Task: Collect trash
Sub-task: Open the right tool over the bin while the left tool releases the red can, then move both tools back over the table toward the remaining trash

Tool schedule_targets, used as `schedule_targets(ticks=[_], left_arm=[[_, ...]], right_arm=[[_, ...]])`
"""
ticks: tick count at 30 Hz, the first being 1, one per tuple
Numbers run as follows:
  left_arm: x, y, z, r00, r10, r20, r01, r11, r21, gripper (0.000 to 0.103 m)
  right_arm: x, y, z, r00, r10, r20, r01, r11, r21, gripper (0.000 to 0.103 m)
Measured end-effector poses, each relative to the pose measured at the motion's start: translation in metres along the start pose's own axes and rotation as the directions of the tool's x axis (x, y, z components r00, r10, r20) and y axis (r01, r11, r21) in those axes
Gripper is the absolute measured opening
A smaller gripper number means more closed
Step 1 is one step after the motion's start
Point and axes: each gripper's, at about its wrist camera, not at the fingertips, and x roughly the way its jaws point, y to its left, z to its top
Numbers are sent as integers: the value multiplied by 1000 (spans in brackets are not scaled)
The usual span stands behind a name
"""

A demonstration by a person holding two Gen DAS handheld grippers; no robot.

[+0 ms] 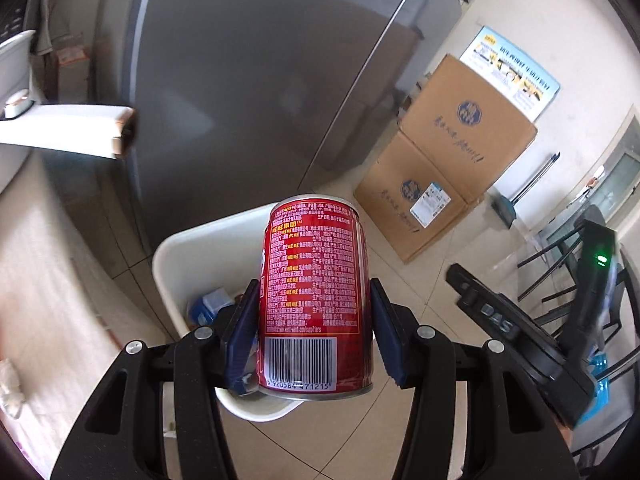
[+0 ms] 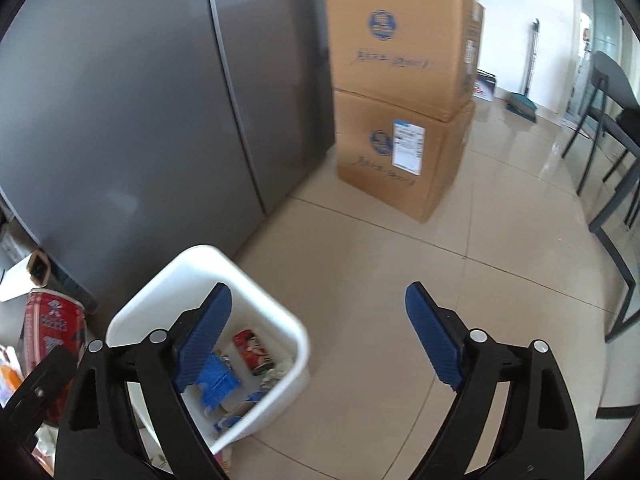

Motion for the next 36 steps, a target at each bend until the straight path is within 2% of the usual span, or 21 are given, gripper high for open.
schedule_targets(ticks=[7, 9, 15, 20, 27, 32, 36], left_arm=[[23, -6, 4, 999, 20, -35, -20, 1000, -3, 53], [25, -7, 5, 999, 39, -35, -39, 999, 6, 60], [17, -8, 5, 995, 101, -1, -101, 995, 16, 69], [5, -3, 0, 987, 154, 37, -155, 988, 22, 69], [-31, 12, -12, 962, 242, 126, -243, 970, -7, 70], [-54, 33, -15, 952, 272, 141, -269, 962, -42, 71], [-77, 48, -18, 937, 305, 170, -299, 952, -58, 71]], right_arm=[[-2, -11, 3, 998, -52, 31, 53, 999, -15, 90], [-6, -11, 2, 997, -64, 36, 65, 998, -27, 91], [-14, -11, 1, 995, -83, 63, 85, 996, -39, 92], [-23, -2, 0, 992, -83, 95, 89, 994, -67, 94], [-41, 21, -8, 985, -84, 148, 104, 986, -132, 96], [-59, 40, -14, 983, -56, 176, 84, 984, -157, 96], [-68, 59, -21, 982, -31, 185, 67, 979, -192, 96]])
